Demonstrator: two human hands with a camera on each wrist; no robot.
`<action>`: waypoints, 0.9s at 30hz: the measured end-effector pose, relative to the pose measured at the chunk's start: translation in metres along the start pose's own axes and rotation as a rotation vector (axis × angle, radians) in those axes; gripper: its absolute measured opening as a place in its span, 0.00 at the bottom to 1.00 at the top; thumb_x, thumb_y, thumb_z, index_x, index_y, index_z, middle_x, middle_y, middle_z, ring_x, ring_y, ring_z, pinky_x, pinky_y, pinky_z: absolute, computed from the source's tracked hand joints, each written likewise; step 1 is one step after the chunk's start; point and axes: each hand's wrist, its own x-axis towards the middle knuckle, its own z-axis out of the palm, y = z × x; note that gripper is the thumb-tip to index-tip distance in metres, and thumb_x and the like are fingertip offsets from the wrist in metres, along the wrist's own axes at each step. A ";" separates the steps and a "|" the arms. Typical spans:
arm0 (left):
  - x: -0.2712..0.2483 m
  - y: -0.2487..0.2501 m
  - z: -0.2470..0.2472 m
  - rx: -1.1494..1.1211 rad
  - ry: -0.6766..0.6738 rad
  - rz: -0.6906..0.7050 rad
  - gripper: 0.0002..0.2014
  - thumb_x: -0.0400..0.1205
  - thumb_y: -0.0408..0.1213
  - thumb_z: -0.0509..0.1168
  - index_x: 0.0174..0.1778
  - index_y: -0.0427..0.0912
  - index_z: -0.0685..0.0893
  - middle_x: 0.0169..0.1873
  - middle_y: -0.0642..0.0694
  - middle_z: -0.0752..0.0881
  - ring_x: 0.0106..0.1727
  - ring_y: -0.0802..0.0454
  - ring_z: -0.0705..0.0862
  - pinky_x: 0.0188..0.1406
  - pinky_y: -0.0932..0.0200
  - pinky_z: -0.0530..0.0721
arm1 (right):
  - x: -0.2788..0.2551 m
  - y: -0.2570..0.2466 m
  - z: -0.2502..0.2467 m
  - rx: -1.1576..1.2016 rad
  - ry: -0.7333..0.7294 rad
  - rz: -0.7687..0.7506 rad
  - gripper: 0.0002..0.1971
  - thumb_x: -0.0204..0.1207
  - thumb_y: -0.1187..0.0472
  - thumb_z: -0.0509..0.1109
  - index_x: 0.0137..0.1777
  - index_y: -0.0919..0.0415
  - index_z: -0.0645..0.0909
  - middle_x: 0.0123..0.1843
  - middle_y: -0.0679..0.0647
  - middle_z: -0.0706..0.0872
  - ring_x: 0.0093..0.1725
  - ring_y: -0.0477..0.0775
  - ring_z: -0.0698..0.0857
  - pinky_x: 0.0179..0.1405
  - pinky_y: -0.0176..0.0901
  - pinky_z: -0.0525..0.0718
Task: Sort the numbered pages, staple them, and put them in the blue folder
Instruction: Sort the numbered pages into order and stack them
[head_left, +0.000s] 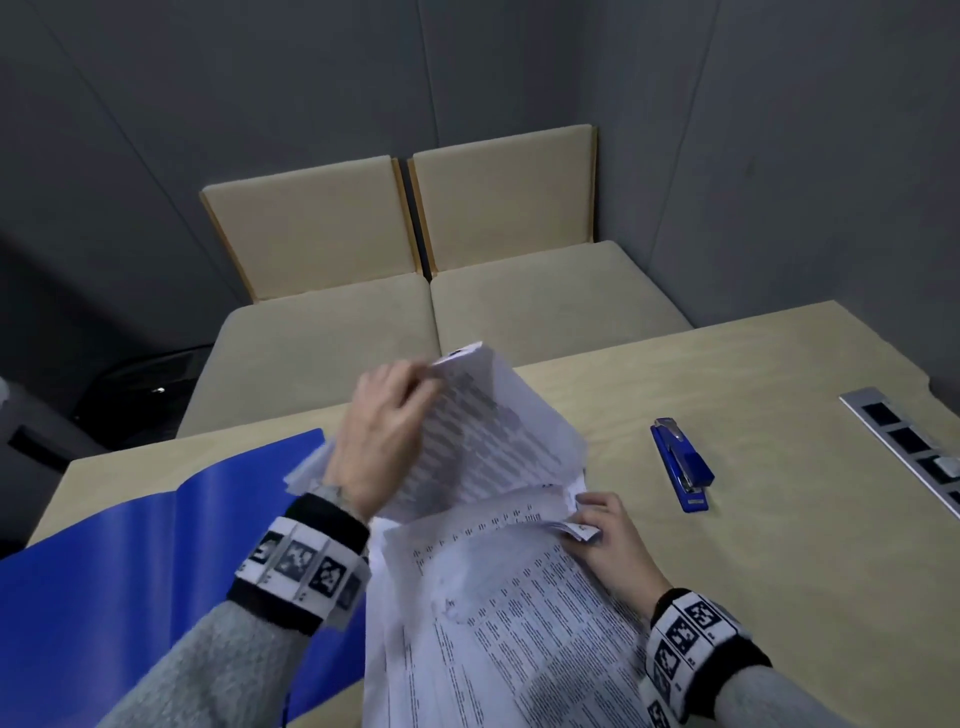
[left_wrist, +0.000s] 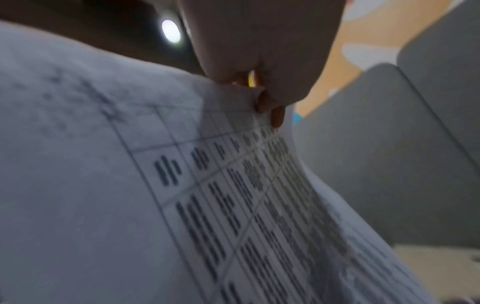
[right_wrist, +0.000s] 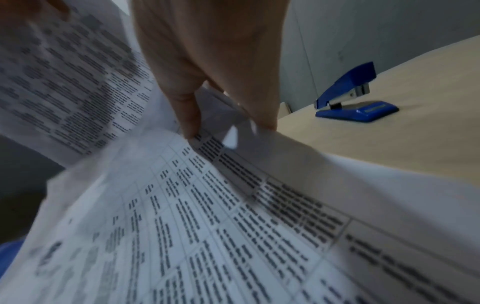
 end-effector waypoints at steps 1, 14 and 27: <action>0.008 -0.006 -0.014 0.095 0.066 0.074 0.16 0.71 0.18 0.65 0.52 0.35 0.85 0.47 0.38 0.84 0.43 0.43 0.78 0.38 0.51 0.75 | -0.001 -0.008 -0.005 0.010 0.016 -0.017 0.11 0.70 0.65 0.77 0.36 0.47 0.83 0.64 0.51 0.72 0.67 0.50 0.72 0.52 0.19 0.70; 0.086 0.036 -0.099 -0.398 -0.151 0.065 0.07 0.77 0.31 0.71 0.45 0.47 0.91 0.37 0.55 0.90 0.38 0.61 0.85 0.41 0.72 0.79 | -0.007 -0.197 -0.077 0.292 -0.158 -0.464 0.07 0.71 0.59 0.75 0.49 0.49 0.88 0.74 0.30 0.67 0.66 0.25 0.74 0.63 0.25 0.74; 0.054 -0.009 0.001 -0.411 -0.536 -0.261 0.07 0.82 0.38 0.65 0.50 0.41 0.74 0.29 0.52 0.81 0.26 0.59 0.74 0.26 0.64 0.70 | 0.014 -0.137 -0.053 0.360 -0.249 -0.044 0.08 0.76 0.71 0.69 0.52 0.74 0.84 0.43 0.62 0.90 0.38 0.53 0.89 0.37 0.39 0.85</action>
